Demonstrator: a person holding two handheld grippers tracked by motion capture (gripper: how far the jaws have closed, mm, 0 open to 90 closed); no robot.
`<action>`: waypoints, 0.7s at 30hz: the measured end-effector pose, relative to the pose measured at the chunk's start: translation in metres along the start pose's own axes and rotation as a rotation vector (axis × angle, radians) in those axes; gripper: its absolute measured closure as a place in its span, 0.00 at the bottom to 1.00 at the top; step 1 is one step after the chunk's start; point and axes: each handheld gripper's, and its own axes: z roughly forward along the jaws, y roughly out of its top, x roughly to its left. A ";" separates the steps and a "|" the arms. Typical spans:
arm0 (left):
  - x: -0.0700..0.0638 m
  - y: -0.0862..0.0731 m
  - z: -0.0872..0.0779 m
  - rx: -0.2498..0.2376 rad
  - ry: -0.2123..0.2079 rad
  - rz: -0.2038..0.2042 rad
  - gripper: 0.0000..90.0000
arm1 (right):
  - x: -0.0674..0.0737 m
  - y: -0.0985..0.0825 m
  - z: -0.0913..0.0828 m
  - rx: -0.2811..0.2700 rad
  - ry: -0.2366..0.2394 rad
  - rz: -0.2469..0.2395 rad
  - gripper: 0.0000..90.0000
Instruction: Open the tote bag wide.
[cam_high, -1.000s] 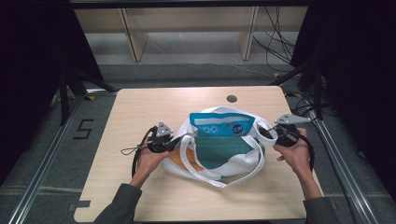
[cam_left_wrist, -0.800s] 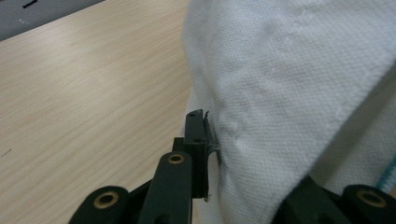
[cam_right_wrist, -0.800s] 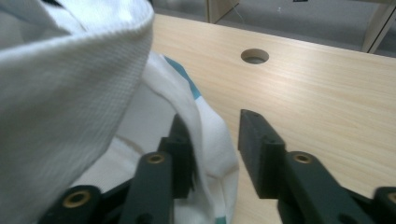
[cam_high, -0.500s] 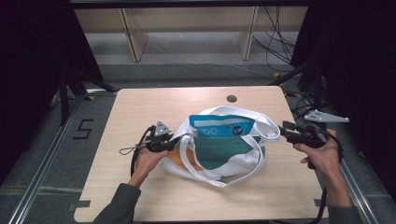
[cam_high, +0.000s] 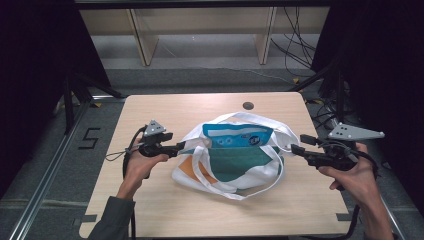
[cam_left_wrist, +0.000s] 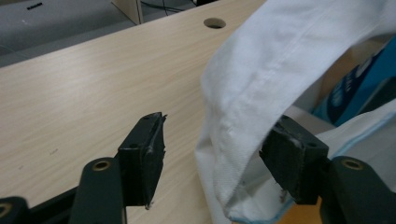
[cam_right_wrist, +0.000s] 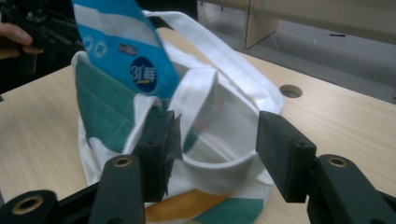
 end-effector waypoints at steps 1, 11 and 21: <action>-0.002 0.002 -0.003 -0.013 0.007 -0.006 0.43 | 0.004 0.000 0.001 0.010 0.004 0.004 0.53; -0.036 0.015 -0.026 -0.077 -0.040 0.066 0.45 | 0.018 -0.004 0.037 0.116 -0.010 -0.112 0.76; -0.071 0.016 -0.004 -0.045 -0.135 0.153 0.44 | -0.031 0.046 0.061 -0.018 -0.212 -0.170 0.98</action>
